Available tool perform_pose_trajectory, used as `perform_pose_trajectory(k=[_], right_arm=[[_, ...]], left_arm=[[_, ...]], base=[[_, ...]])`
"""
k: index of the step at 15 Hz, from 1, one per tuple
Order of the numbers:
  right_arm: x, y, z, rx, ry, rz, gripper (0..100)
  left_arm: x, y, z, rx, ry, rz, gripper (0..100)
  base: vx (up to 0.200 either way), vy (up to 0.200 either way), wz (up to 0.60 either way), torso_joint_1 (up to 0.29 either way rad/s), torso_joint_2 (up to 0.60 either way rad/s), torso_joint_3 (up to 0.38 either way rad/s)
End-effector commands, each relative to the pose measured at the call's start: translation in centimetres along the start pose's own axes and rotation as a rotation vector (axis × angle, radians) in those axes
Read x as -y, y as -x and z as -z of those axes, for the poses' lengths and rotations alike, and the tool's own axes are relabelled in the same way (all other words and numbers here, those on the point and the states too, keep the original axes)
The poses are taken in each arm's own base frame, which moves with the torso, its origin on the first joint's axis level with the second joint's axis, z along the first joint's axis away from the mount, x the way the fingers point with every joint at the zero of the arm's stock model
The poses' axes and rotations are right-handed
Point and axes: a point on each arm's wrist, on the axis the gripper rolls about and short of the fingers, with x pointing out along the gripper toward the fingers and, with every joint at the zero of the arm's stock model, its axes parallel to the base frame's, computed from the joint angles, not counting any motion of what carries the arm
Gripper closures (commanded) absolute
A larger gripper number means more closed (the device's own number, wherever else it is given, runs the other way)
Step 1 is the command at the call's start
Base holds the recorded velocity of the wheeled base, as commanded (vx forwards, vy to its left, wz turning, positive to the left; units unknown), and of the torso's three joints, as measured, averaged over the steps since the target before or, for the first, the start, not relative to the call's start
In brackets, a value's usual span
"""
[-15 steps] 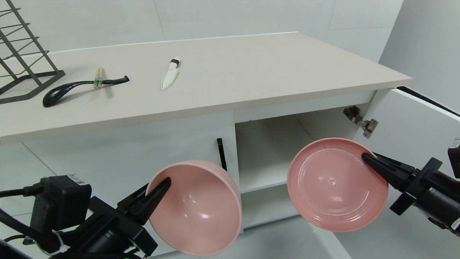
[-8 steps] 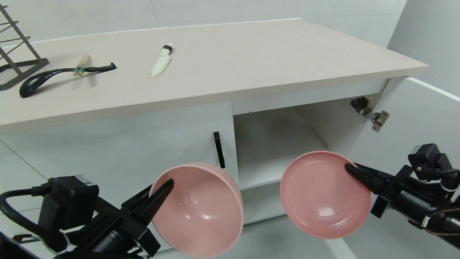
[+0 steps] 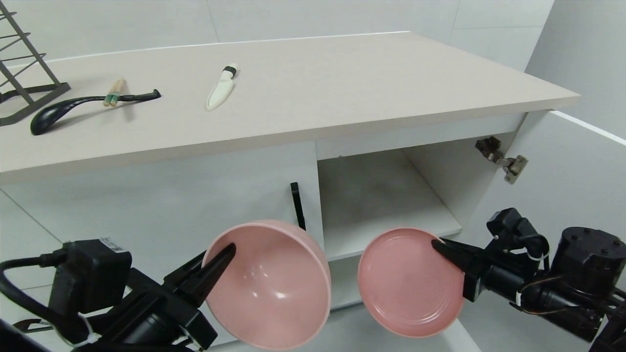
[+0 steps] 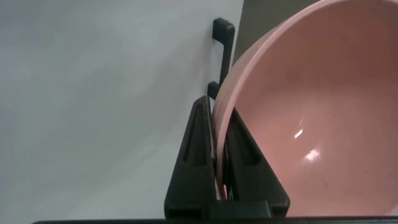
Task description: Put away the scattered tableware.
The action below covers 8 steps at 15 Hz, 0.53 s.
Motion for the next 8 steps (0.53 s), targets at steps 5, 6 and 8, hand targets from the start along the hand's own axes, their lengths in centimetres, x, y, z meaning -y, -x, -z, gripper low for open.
perform_pose_trajectory(k=[5,6,8], right_arm=[[0.1,-1.8,2.4,-0.082,-0.022,-0.012,100],[0.2,-2.0,2.3,-0.07,-0.024,-0.01,100],[0.4,-2.4,2.0,-0.056,-0.03,-0.007,100]], left_arm=[[-0.1,0.1,-0.2,0.009,0.01,-0.003,100],[-0.1,0.2,-0.3,0.018,0.012,-0.003,100],[-0.1,0.3,-0.4,0.021,0.013,-0.001,100]], base=[[0.08,0.0,0.0,0.001,0.0,0.001],[0.2,0.0,0.0,0.002,0.0,0.007],[0.2,0.0,0.0,0.0,0.0,0.0]])
